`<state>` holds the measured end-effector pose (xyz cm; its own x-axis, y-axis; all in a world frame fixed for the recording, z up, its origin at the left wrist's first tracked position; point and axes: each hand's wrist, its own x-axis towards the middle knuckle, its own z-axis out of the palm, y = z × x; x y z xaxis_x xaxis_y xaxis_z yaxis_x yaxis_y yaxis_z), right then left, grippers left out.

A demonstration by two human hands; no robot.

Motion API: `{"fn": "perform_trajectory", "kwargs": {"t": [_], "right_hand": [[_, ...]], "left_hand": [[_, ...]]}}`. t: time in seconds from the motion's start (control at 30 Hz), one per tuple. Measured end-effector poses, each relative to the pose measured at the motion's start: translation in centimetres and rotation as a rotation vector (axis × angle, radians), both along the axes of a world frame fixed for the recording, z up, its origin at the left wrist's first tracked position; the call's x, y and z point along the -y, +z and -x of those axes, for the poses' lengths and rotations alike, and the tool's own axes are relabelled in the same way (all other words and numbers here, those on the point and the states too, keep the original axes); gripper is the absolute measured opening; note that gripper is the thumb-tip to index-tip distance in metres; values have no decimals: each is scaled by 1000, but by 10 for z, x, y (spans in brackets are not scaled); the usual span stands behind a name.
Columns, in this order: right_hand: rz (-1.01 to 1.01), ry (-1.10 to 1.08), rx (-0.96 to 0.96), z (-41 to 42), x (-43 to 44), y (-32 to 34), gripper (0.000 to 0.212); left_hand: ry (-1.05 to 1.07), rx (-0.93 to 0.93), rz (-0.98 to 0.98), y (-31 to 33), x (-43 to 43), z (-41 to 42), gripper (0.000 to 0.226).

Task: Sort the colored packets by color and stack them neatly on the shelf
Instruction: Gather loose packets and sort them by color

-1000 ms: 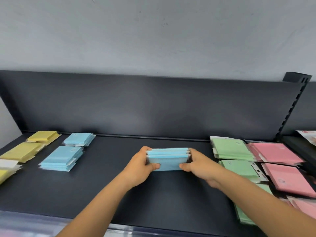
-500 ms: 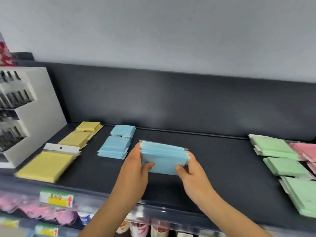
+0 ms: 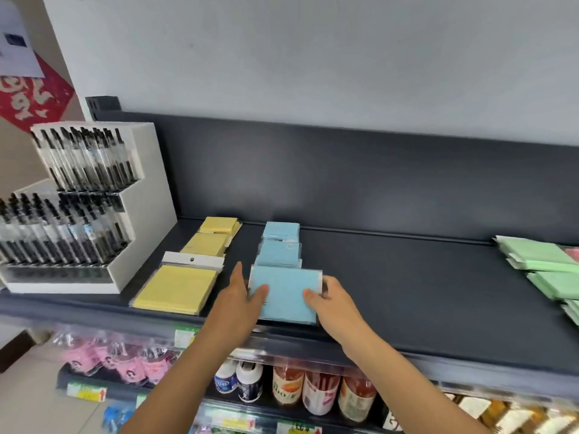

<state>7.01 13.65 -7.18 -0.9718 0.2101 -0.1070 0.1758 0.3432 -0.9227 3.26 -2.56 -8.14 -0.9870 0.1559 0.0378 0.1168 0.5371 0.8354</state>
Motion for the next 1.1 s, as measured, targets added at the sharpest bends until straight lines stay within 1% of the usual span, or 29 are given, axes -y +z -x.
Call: {"fn": "perform_trajectory", "kwargs": {"t": [0.1,0.17,0.3,0.33,0.43,0.5,0.57,0.67,0.8,0.93,1.03,1.1], "right_hand": [[-175,-1,35,1,5,-1,26],[-275,-2,61,2,6,-2,23],[-311,15,95,9,9,-5,25],[-295,8,99,10,10,-5,25],[-194,-64,95,11,7,-5,24],[-164,-104,72,9,7,-7,24],[-179,-107,44,7,9,-9,24],[-228,-79,32,8,11,-8,27],[-308,-49,95,18,11,-10,31],[-442,-69,161,24,14,-16,38],[-440,-63,173,26,12,-16,39],[-419,-48,161,25,11,-16,40]], "left_hand": [[-9,-72,146,-7,1,6,40],[-11,-125,226,-12,-2,9,34],[0,-154,330,-14,-4,17,31],[1,-148,381,-14,-4,18,33],[-2,-173,621,-20,-7,19,47],[22,-170,613,-25,-8,17,55],[40,-200,608,-26,-9,16,56],[44,-225,658,-23,-10,18,50],[36,-182,672,-19,-8,26,39],[33,-150,744,-13,-9,27,33],[2,-155,753,-9,-11,24,27],[13,-149,706,-6,-12,23,24]]}}
